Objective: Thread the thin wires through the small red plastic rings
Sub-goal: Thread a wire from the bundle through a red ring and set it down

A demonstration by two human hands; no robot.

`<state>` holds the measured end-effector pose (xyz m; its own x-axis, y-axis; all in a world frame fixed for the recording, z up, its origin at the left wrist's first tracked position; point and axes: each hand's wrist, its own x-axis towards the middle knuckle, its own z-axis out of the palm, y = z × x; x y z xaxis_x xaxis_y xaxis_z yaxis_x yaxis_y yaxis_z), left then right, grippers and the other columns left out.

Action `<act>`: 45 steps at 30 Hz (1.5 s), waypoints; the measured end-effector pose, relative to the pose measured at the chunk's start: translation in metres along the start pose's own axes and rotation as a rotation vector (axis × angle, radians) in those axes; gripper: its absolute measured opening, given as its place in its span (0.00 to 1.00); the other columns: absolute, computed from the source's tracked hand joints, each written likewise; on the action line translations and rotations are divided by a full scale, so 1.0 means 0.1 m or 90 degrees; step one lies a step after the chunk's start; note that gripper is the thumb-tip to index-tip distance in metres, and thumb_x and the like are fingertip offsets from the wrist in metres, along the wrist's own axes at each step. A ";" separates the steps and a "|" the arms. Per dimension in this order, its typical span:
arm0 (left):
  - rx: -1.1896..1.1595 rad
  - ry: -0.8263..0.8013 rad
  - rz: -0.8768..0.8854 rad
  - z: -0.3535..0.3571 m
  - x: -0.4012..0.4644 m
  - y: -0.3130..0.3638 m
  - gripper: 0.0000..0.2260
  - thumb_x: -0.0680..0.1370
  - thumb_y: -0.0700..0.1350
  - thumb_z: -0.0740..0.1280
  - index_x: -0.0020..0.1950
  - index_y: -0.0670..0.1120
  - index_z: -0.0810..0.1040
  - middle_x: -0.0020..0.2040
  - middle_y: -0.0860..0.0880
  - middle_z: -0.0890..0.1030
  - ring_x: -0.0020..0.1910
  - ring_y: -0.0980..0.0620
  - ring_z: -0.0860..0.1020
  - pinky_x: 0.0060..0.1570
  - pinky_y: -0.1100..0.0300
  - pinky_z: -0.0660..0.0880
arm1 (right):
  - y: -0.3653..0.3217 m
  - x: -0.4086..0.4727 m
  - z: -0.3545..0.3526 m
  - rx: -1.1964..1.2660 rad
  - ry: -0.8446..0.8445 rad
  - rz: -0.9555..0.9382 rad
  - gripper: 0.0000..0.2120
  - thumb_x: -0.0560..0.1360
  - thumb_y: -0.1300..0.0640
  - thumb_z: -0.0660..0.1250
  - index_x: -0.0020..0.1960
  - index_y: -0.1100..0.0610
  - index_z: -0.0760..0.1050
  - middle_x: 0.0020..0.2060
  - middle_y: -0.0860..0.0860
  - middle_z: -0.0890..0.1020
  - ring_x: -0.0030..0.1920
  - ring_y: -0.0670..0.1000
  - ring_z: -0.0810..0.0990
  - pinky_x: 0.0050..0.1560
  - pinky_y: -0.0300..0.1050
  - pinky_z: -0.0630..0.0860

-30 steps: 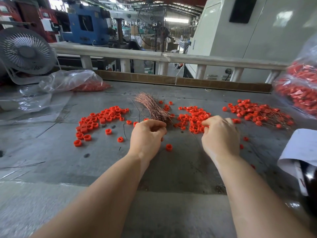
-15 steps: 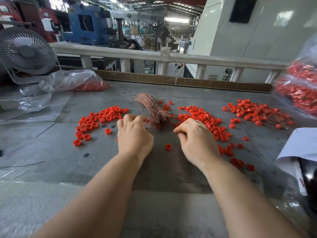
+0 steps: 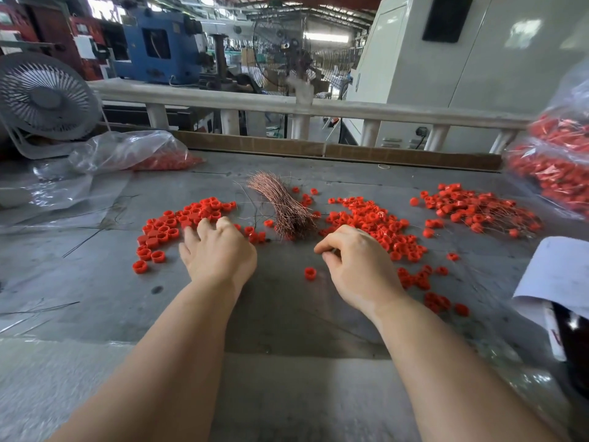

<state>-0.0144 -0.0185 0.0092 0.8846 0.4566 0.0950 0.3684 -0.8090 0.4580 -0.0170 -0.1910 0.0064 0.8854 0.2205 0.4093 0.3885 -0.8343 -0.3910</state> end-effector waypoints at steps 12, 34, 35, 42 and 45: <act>-0.174 0.151 0.157 0.07 0.03 -0.01 0.16 0.74 0.30 0.59 0.57 0.43 0.79 0.57 0.43 0.76 0.57 0.44 0.73 0.49 0.62 0.63 | -0.02 -0.01 -0.01 0.030 -0.012 0.019 0.08 0.76 0.62 0.63 0.50 0.55 0.81 0.48 0.50 0.79 0.51 0.52 0.75 0.49 0.40 0.67; -0.130 0.015 0.344 0.12 -0.19 0.19 0.14 0.76 0.36 0.61 0.56 0.47 0.81 0.56 0.50 0.81 0.58 0.51 0.75 0.53 0.68 0.63 | -0.04 -0.01 -0.01 0.071 -0.010 0.042 0.08 0.75 0.63 0.65 0.48 0.54 0.82 0.47 0.49 0.80 0.49 0.51 0.76 0.50 0.42 0.70; -0.144 0.009 0.358 0.11 -0.21 0.21 0.13 0.76 0.36 0.62 0.55 0.47 0.82 0.55 0.50 0.81 0.57 0.51 0.76 0.52 0.70 0.63 | -0.03 -0.01 -0.01 0.075 -0.006 0.041 0.09 0.74 0.63 0.65 0.48 0.54 0.82 0.47 0.49 0.80 0.49 0.51 0.76 0.50 0.42 0.70; -0.203 -0.037 0.434 0.07 -0.30 0.27 0.11 0.73 0.35 0.66 0.49 0.47 0.84 0.50 0.51 0.83 0.50 0.53 0.77 0.47 0.74 0.63 | -0.03 0.01 0.00 0.183 0.011 0.025 0.19 0.74 0.69 0.62 0.57 0.50 0.78 0.39 0.42 0.77 0.41 0.45 0.74 0.48 0.42 0.74; -0.204 -0.052 0.456 0.06 -0.33 0.28 0.12 0.72 0.34 0.66 0.48 0.47 0.85 0.49 0.50 0.83 0.49 0.52 0.78 0.47 0.74 0.64 | -0.03 0.01 0.00 0.202 -0.013 0.027 0.21 0.73 0.71 0.60 0.55 0.50 0.80 0.45 0.45 0.82 0.49 0.48 0.78 0.54 0.42 0.74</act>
<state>-0.0315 -0.0579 0.0136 0.8982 -0.1734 0.4039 -0.3882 -0.7442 0.5436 -0.0174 -0.1881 0.0074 0.9066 0.2015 0.3709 0.4078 -0.6451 -0.6462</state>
